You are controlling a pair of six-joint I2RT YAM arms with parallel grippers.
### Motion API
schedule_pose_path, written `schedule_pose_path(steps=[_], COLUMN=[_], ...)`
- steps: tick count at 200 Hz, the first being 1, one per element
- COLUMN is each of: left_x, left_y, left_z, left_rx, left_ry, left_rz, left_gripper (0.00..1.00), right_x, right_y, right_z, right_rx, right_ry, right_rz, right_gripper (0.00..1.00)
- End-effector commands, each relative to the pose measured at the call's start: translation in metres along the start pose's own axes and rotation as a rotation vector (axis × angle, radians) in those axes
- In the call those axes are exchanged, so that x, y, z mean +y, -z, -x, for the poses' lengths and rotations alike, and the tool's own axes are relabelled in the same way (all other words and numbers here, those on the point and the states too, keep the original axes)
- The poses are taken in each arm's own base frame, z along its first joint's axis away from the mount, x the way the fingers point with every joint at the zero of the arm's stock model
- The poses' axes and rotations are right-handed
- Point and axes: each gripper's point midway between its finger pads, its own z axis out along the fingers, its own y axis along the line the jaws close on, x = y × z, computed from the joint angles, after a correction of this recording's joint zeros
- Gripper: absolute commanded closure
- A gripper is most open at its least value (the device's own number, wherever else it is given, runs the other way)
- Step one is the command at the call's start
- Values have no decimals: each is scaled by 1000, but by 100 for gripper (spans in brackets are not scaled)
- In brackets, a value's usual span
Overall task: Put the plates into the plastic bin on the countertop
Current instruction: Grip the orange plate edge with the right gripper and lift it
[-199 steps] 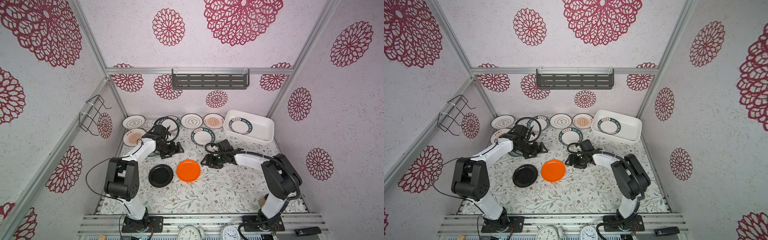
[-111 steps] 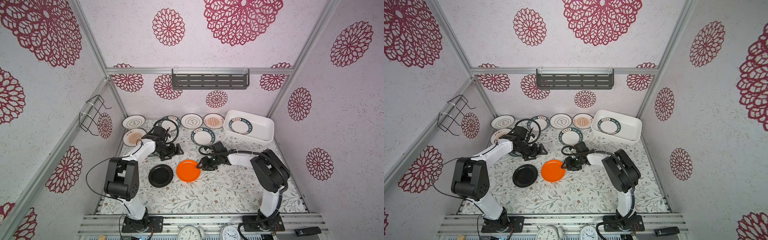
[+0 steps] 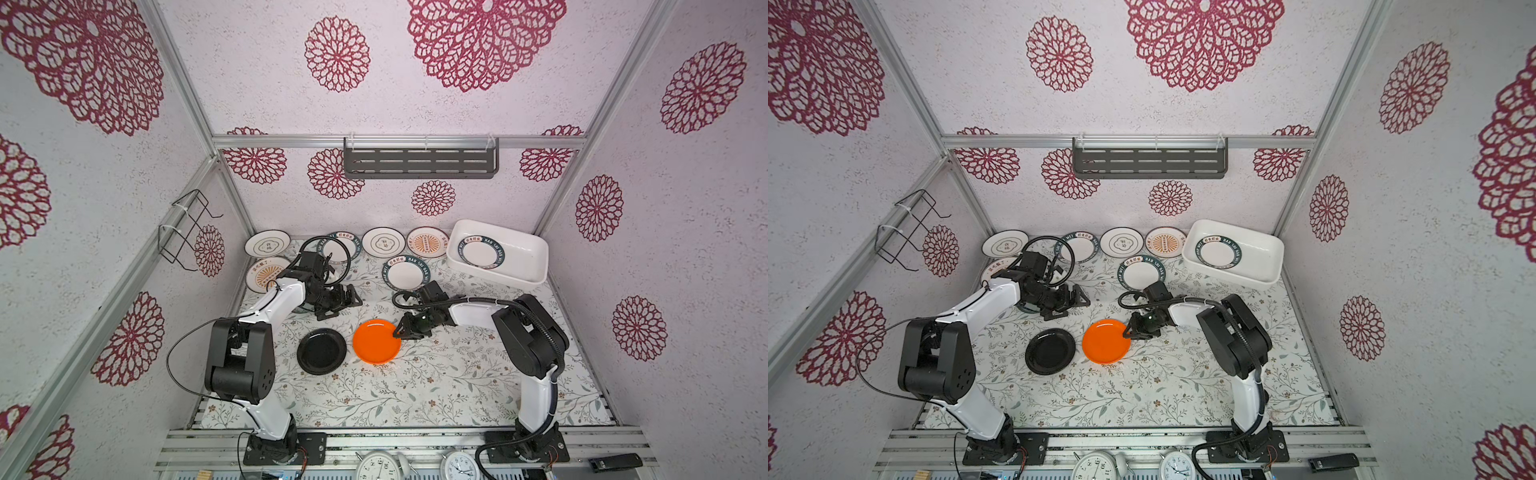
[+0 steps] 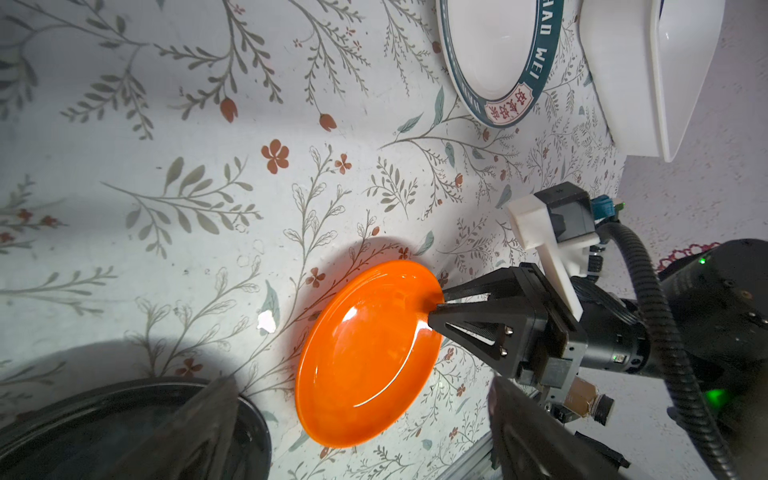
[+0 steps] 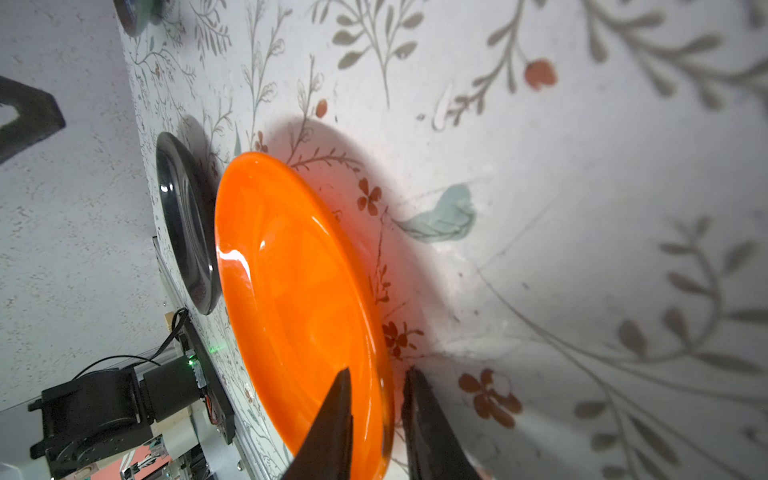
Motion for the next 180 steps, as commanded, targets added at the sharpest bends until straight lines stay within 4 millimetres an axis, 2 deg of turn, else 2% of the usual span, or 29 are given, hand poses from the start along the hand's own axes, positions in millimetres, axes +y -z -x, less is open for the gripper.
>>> schedule_pose_path(steps=[1, 20, 42, 62, 93, 126, 145, 180], left_x=[-6, -6, -5, -3, 0, -11, -18, -36], left_y=[12, 14, 16, 19, 27, 41, 50, 74], left_z=[8, 10, 12, 13, 21, 39, 50, 84], left_rx=[-60, -69, -78, -86, -122, -199, -247, -408], left_ry=[-12, -5, -5, -1, -1, -5, -1, 54], left_rz=[-25, -28, -27, -23, -15, -38, -50, -91], left_gripper=[3, 3, 3, 3, 3, 3, 3, 3], right_x=[-18, -20, -20, -21, -8, 2, 5, 4], right_y=[-11, -12, -9, -2, 15, 47, 73, 125], right_z=[-16, -17, -16, -10, 6, 33, 59, 104], right_rx=[54, 56, 47, 19, -47, -125, -207, -347], right_ry=[-17, -23, -24, -24, -30, -27, -34, -54], right_rz=[-73, -74, -89, -121, -117, -139, -126, -111], right_gripper=[79, 88, 92, 95, 100, 100, 100, 100])
